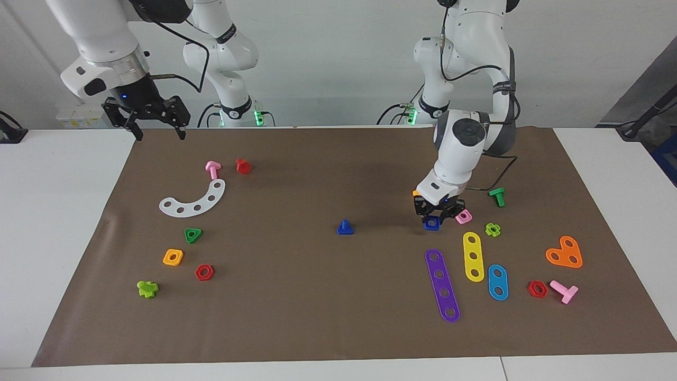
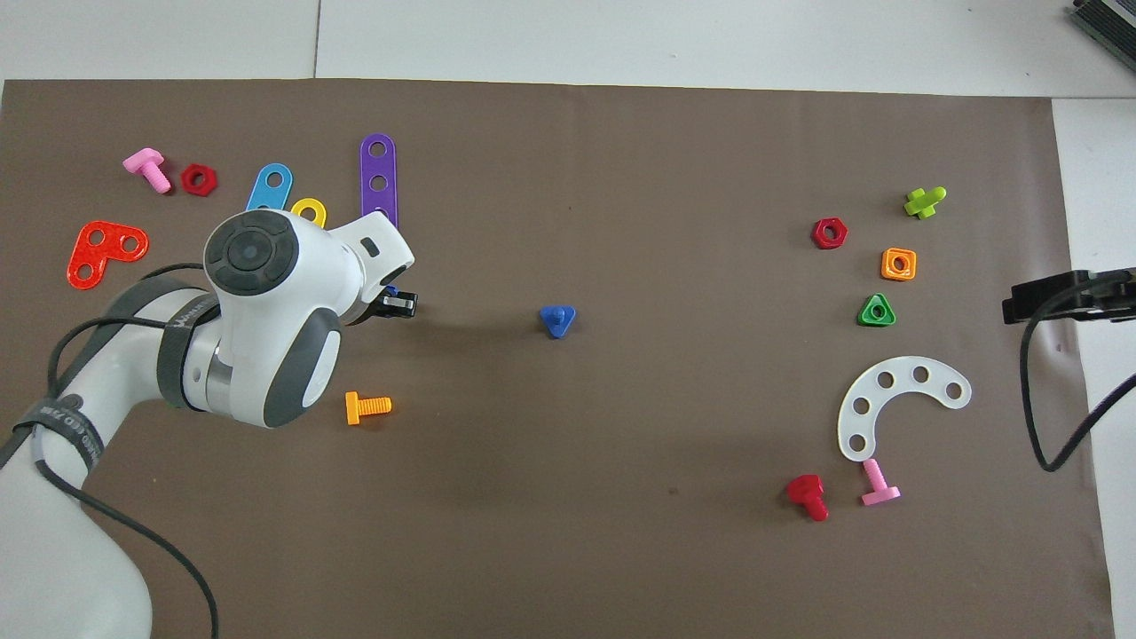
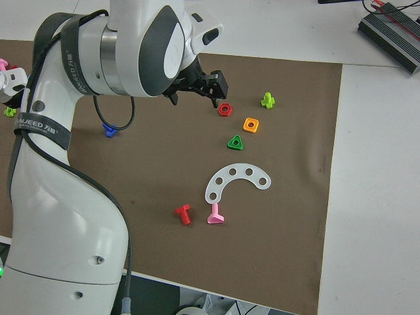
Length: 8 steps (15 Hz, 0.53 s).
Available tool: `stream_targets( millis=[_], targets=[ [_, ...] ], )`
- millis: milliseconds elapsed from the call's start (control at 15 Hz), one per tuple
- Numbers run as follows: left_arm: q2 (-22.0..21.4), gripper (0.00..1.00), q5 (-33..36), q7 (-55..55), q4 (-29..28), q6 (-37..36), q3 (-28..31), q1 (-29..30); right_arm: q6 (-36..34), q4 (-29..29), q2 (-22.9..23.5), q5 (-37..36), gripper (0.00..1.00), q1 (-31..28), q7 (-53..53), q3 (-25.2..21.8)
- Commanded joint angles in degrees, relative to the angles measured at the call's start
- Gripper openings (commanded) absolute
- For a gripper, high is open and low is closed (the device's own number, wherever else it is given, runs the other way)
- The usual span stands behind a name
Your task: Unscrew and place screws in storage area
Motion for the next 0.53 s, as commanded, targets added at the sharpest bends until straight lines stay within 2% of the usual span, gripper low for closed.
stream_targets(
  millis=[0,67,200,400,467],
  targets=[
    [-2.3,0.12,0.7,2.5,-3.3,2.3,-0.6,2.3,4.0,0.4,2.3,0.3,1.00,4.1,3.2,0.7],
    [-2.1,0.16,0.7,2.5,-4.1,3.6,-0.6,2.6,5.4,0.2,2.7,0.4,1.00,5.9,4.7,0.7],
    [-1.8,0.18,0.7,2.4,-6.4,8.4,-0.6,2.6,7.2,0.5,5.2,2.6,1.00,10.4,10.7,0.7],
    [-0.8,0.26,0.7,2.1,-7.3,10.8,-0.7,2.5,15.2,0.6,10.4,2.9,1.00,16.9,19.3,0.7],
    [-0.8,0.43,0.7,1.9,-7.0,10.8,-0.7,2.3,18.3,0.8,12.5,3.1,1.00,18.7,21.6,0.8]
  ],
)
